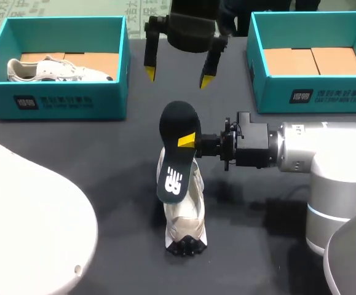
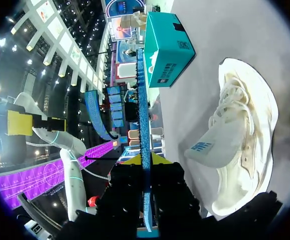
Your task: Take the shoe out of the shoebox, open the shoe tongue, remove and reinsert the insole, then place the shoe into the shoebox
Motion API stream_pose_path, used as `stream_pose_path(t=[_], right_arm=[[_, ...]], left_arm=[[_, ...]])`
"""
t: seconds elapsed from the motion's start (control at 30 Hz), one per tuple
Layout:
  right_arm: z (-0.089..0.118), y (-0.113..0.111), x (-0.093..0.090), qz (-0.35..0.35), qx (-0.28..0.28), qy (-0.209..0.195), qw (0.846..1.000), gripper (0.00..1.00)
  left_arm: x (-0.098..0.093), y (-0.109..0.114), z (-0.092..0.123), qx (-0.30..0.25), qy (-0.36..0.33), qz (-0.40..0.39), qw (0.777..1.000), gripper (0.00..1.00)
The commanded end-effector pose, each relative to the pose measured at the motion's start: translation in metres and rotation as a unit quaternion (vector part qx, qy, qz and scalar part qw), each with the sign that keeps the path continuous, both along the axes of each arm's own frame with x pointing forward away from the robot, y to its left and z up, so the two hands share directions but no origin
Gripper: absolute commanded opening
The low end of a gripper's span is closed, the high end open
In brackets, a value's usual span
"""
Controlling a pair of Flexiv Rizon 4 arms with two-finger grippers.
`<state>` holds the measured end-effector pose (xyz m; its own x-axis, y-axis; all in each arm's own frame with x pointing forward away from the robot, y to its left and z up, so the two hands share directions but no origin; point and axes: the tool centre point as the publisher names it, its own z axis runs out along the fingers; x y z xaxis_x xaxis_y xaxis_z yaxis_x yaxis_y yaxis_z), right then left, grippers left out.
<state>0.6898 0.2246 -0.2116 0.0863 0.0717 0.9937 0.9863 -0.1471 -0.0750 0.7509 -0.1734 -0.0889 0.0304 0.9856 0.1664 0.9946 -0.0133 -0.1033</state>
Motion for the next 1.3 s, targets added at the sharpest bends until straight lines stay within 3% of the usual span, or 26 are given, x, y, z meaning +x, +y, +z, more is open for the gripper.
stream_pose_path(t=[0.03, 0.3, 0.67, 0.73, 1.17, 1.3], right_arm=[[0.000, 0.002, -0.001, -0.001, -0.002, 0.000, 1.000, 0.00], [0.000, 0.002, -0.001, -0.001, -0.002, 0.000, 1.000, 0.00], [0.000, 0.002, -0.001, -0.001, -0.002, 0.000, 1.000, 0.00], [0.000, 0.002, -0.001, -0.001, -0.002, 0.000, 1.000, 0.00], [0.000, 0.002, -0.001, -0.001, -0.002, 0.000, 1.000, 0.00], [0.000, 0.002, -0.001, -0.001, -0.002, 0.000, 1.000, 0.00]], left_arm=[[-0.007, 0.032, 0.000, -0.192, -0.003, 0.016, 0.981, 1.00], [-0.015, 0.054, 0.011, -0.365, 0.000, 0.030, 0.930, 1.00], [-0.022, 0.073, -0.001, -0.508, 0.011, 0.039, 0.860, 1.00], [-0.021, 0.074, -0.003, -0.483, -0.002, 0.061, 0.873, 1.00], [-0.021, 0.074, -0.003, -0.483, -0.002, 0.061, 0.873, 1.00], [-0.020, 0.083, -0.021, -0.533, 0.018, 0.061, 0.844, 1.00]])
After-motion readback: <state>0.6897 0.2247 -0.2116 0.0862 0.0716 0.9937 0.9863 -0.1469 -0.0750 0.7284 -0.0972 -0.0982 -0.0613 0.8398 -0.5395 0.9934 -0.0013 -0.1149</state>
